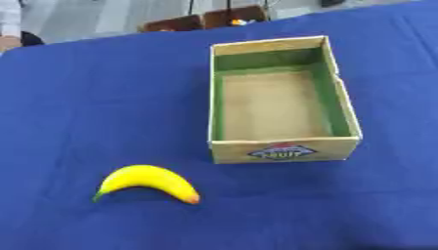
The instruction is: Pick up objects on the table and place them in the box.
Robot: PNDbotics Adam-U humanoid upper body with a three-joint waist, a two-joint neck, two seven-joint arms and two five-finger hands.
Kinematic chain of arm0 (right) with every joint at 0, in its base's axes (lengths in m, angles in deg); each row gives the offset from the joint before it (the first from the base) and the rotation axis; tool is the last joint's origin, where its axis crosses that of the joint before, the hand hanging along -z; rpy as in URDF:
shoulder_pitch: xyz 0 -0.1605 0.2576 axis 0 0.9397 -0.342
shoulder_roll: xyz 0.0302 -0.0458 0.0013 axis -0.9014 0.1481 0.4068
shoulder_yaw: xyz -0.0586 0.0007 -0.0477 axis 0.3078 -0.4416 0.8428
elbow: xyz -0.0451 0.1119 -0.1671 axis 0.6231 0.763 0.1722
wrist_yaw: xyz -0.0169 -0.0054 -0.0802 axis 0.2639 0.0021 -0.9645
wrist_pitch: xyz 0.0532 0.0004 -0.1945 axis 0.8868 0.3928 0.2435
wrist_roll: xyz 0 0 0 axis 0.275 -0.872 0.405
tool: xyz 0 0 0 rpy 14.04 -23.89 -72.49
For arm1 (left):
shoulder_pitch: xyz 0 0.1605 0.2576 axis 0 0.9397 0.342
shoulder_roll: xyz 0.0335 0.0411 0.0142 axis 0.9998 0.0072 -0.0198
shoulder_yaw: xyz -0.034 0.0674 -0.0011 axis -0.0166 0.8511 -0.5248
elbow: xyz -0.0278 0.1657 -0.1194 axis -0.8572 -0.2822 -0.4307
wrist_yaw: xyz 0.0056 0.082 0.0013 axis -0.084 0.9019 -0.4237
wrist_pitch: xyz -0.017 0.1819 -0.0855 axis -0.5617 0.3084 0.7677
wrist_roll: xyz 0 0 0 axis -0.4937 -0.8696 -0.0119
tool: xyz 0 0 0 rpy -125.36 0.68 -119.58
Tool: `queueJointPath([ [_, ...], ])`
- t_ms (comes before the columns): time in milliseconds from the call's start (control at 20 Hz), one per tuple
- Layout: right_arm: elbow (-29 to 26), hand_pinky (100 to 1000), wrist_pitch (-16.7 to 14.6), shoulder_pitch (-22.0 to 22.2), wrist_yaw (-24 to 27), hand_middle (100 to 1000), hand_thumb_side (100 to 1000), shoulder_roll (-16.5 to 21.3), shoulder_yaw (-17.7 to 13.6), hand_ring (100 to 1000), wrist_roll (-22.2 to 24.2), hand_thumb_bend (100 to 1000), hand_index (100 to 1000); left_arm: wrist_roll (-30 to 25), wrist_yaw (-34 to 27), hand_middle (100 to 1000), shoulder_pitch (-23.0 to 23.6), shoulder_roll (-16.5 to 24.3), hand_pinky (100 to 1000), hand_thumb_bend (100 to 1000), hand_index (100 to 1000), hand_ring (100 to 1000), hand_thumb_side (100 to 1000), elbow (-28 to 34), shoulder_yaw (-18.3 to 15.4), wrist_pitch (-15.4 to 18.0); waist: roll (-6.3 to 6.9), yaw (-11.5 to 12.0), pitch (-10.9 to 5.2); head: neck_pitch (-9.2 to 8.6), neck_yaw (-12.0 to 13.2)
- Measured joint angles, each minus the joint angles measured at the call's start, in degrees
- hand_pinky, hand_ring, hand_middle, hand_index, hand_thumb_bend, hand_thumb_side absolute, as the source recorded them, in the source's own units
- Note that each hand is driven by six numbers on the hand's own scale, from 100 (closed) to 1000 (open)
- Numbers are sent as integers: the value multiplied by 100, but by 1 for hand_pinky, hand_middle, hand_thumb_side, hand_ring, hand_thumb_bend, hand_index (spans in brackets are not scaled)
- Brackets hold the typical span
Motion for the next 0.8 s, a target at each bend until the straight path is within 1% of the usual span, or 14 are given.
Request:
queueJointPath([
  [150, 0, 728, 7, 7, 1, 553, 1000, 0, 3, 817, 8, 100, 836, -374, 261, 845, -16, 501, 640, 100, 963, 728, 830, 0, 194, -368, 4, 14, -24, -1, -3],
  [200, 0, 728, 10, 10, 1, 552, 1000, 0, 7, 817, 12, 100, 836, -535, 327, 853, -35, 655, 664, 100, 974, 744, 844, 0, 261, -472, 7, 15, -35, -2, -3],
  [400, 0, 729, 18, 55, 4, 550, 1000, 3, 30, 817, 26, 100, 837, -1213, 463, 869, -133, 1266, 688, 100, 984, 768, 849, 1, 549, -803, 36, 15, -48, -3, -15],
  [600, 0, 730, 13, 90, 12, 548, 1000, 6, 32, 818, 36, 100, 837, -1729, 334, 876, -214, 1789, 699, 100, 983, 782, 868, 2, 872, -1021, 51, 9, -64, -30, -20],
  [800, 0, 731, 10, 105, 26, 548, 1000, 6, 32, 819, 41, 100, 837, -2196, 81, 881, -345, 2080, 718, 100, 991, 798, 886, 7, 1126, -1186, 72, -16, -69, -54, -23],
])
